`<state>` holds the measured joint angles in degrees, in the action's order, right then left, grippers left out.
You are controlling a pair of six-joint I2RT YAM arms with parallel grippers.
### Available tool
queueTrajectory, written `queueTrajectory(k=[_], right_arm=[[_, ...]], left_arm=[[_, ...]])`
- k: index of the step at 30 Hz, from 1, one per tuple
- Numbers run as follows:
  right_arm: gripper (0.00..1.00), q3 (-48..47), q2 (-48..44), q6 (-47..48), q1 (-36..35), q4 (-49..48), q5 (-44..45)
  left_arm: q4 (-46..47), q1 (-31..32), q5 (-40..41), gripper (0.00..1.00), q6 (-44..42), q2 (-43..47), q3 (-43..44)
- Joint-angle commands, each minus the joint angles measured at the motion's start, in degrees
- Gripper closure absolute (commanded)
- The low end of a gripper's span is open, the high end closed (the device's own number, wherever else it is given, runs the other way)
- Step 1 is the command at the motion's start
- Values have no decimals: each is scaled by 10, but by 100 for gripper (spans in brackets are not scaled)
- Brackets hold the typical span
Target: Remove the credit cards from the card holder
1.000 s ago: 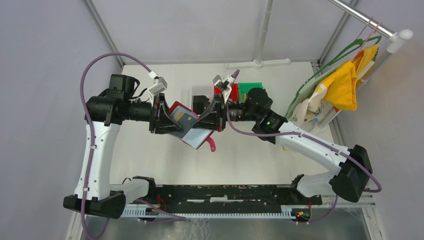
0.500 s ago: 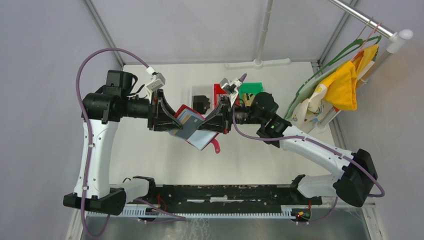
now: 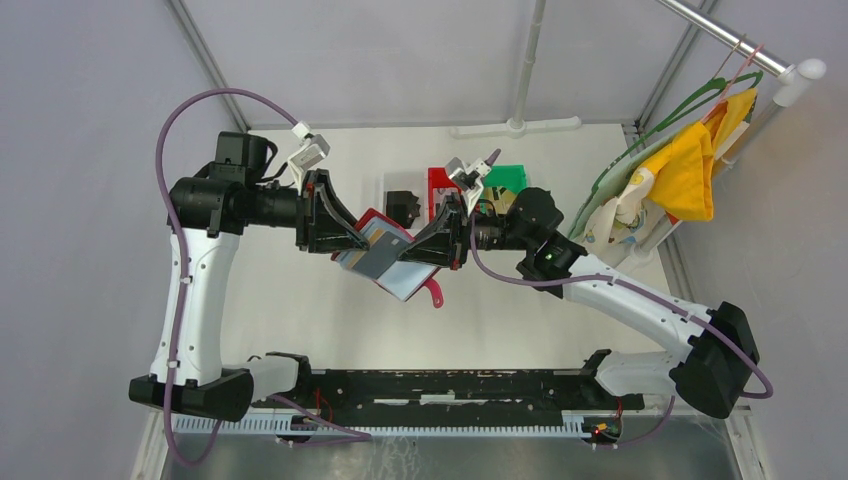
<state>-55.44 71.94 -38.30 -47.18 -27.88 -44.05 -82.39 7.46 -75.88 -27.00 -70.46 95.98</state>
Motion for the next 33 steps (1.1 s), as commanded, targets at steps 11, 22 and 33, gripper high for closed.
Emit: queueTrajectory(k=[11,22,33], right_arm=[[100,9,-35,-8,-7,-107,-17],[100,-38,-20,21,-41,-100,-14],[100,-128,29,25,-50,-90,-22]], left_arm=[[182,-1,1,64,158,46,-38],[217,0,34,78,181,68,-62],[215,-1,-57,75,177,87,-126]])
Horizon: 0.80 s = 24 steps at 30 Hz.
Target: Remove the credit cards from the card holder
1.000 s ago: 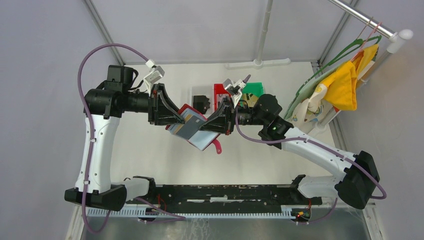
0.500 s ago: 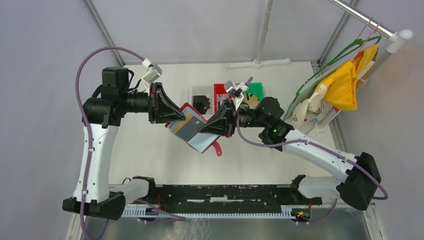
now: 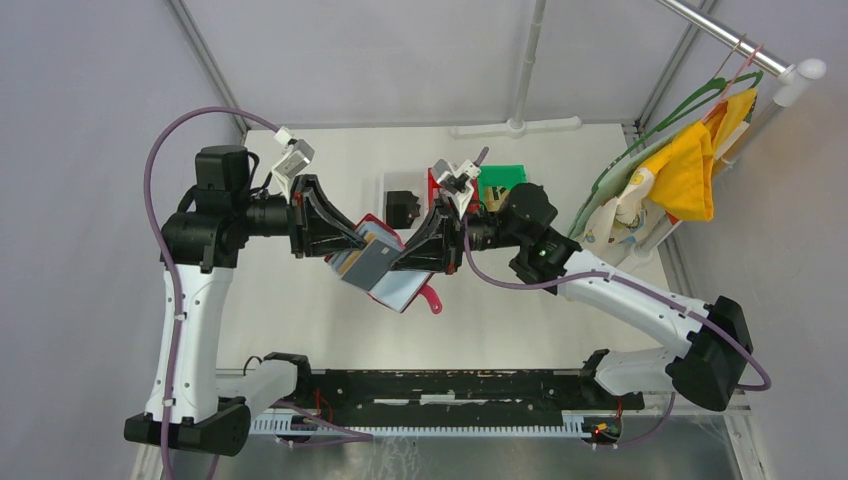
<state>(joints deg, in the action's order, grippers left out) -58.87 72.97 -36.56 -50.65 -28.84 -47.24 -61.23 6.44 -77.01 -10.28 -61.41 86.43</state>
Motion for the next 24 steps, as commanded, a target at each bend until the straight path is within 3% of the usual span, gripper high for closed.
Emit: queueTrajectory(k=[1,6,16,18,21,24], right_arm=[[100,-101,23,12,-15,-76,9],[100,-120,25,28,-15,-62,9],[99,-131,23,48,-16,-62,13],[96,-133,27,49,-15,-67,15],[91,-133,33,53,-15,-70,15],[89,-125,32,58,-15,-65,13]], left_arm=[[4,10,-60,73,18,-4,-33],[-7,9,-105,65,14,9,-24],[-6,10,-120,64,10,29,-30],[-8,9,-125,70,10,29,-29],[-4,10,-125,94,16,24,-20],[-3,9,-112,98,24,18,-4]])
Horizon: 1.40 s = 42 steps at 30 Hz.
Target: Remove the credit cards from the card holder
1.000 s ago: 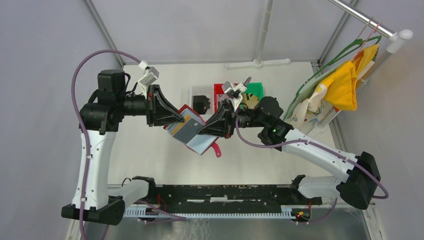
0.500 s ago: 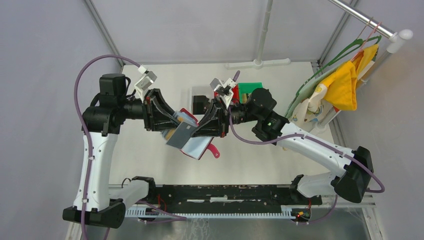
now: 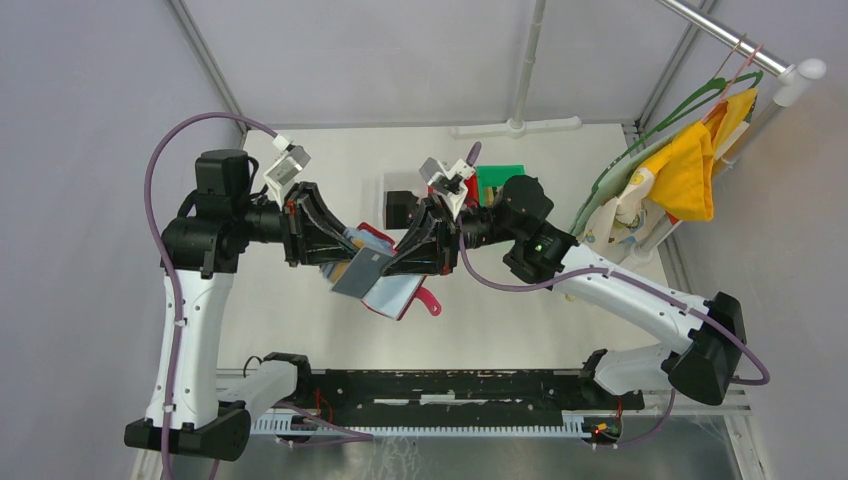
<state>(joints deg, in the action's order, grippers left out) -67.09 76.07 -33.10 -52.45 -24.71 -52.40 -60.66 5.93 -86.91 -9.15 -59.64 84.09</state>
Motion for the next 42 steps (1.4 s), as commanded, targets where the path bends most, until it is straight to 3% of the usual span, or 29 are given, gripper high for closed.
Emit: queueTrajectory(k=[1,8,12,17,23,33,38,42], right_arm=[[87,-39,-2,24,4,-103,66],[53,6,-40,35,9,-93,66],[22,19,-59,52,14,-68,82],[2,19,-72,77,17,-37,107],[2,-19,-57,120,18,83,214],[2,-14,-40,65,19,50,279],[2,-9,-28,52,19,34,266],[2,-7,-32,67,19,37,239]], left_arm=[[-7,15,-9,98,12,-1,22],[52,15,64,98,66,-7,31],[59,15,95,98,60,-13,49],[49,14,146,98,10,-4,75],[54,15,280,98,-132,40,87],[100,14,453,98,-370,122,12],[84,15,428,98,-346,119,21],[15,15,366,98,-330,93,54]])
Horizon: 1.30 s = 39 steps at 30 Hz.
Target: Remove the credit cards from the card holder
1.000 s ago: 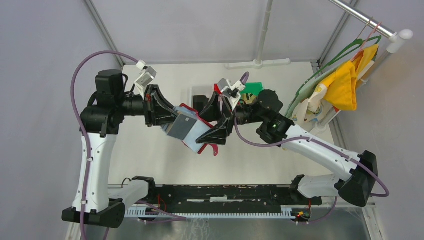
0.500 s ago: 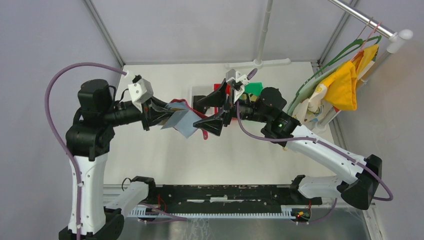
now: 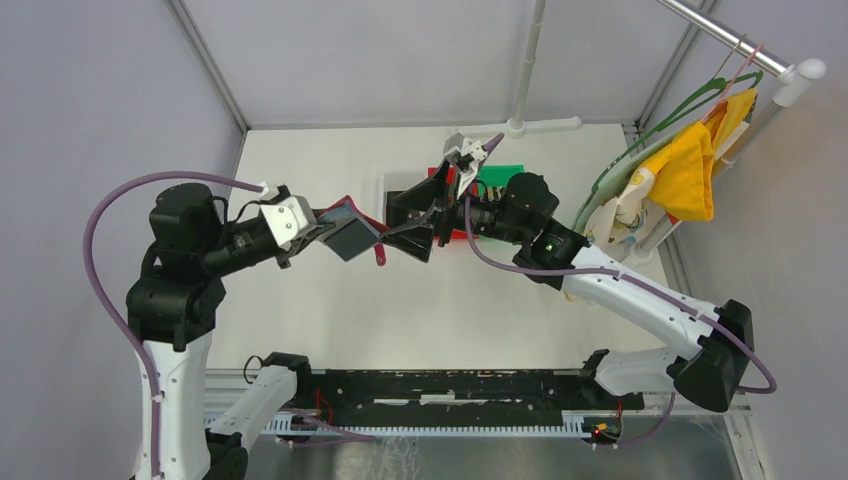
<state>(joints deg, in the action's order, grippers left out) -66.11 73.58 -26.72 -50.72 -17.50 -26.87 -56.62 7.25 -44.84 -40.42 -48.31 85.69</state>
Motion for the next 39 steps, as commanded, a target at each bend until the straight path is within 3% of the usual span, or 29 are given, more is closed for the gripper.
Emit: queueTrajectory(k=[1,13,20,27,34,39], right_arm=[[2,-17,-9,7,2,-34,-21],[2,-3,1,11,1,-60,-113],[7,-13,3,12,1,-67,-170],[6,-36,14,17,2,-52,-194],[16,-59,38,16,4,-27,-222],[23,-6,6,24,10,-64,-244]], left_arm=[[-35,1,-66,98,-6,-27,44],[-39,2,-207,98,176,-71,67],[-45,1,-318,98,292,-128,56],[-47,2,-381,93,341,-149,35],[-43,1,-396,90,359,-134,33],[26,2,-437,87,447,-124,16]])
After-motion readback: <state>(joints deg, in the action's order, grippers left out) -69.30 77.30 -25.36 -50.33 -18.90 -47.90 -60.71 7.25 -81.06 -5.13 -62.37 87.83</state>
